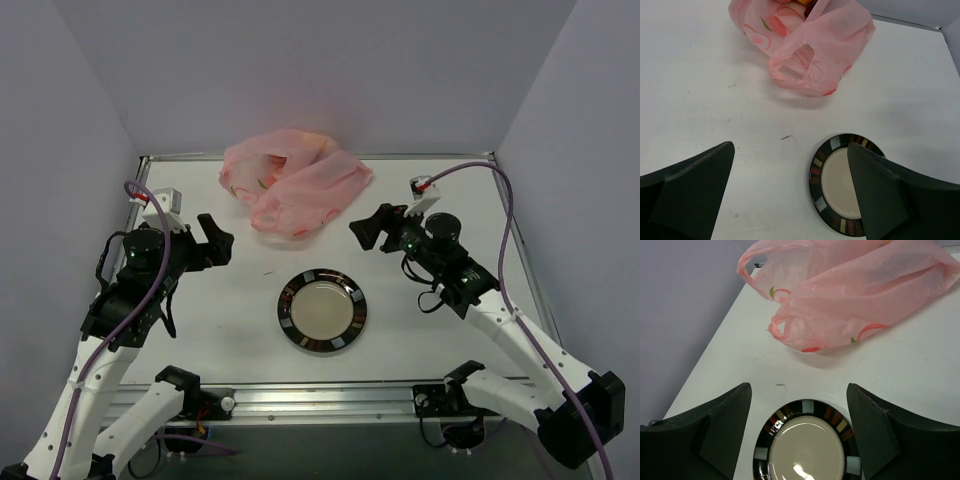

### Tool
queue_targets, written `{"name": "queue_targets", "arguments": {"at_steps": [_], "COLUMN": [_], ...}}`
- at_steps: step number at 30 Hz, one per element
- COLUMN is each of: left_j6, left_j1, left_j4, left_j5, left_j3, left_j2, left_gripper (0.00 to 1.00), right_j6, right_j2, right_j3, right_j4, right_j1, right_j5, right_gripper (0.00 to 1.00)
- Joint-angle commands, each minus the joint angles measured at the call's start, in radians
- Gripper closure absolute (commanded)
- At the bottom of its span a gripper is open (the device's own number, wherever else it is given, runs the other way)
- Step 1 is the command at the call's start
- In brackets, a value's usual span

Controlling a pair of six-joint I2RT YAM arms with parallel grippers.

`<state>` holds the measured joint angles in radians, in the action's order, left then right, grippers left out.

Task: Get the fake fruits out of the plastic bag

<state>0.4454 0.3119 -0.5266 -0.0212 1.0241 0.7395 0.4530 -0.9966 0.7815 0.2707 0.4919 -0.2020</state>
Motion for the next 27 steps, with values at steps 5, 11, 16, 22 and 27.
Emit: {"name": "queue_targets", "arguments": {"at_steps": [5,11,16,22,27], "left_j6": [-0.085,-0.103,-0.07,-0.048,-0.06], "left_j1": [-0.007,-0.007,-0.007,0.022,0.056], "left_j4": [-0.048,-0.076,-0.102,-0.11,-0.122], "left_j5": [0.093,0.194,0.291,0.348,0.398], "left_j3": [0.044,-0.024,-0.047,-0.05,-0.044], "left_j2": [-0.025,-0.065,-0.084,-0.121,-0.14], "left_gripper": [0.06,0.06,0.06,0.06,0.06], "right_j6": [-0.065,-0.126,-0.151,-0.18,-0.267], "right_j2": [-0.196,-0.474,-0.686,-0.976,-1.148], "right_j3": [0.159,0.396,0.626,0.869,1.024], "right_j4": [0.015,-0.033,-0.063,-0.154,-0.179], "right_j1": [0.213,0.402,0.473,0.494,0.501], "right_j5": [0.197,0.381,0.527,0.66,0.708], "right_gripper": [0.22,0.22,0.36,0.49,0.48]}}
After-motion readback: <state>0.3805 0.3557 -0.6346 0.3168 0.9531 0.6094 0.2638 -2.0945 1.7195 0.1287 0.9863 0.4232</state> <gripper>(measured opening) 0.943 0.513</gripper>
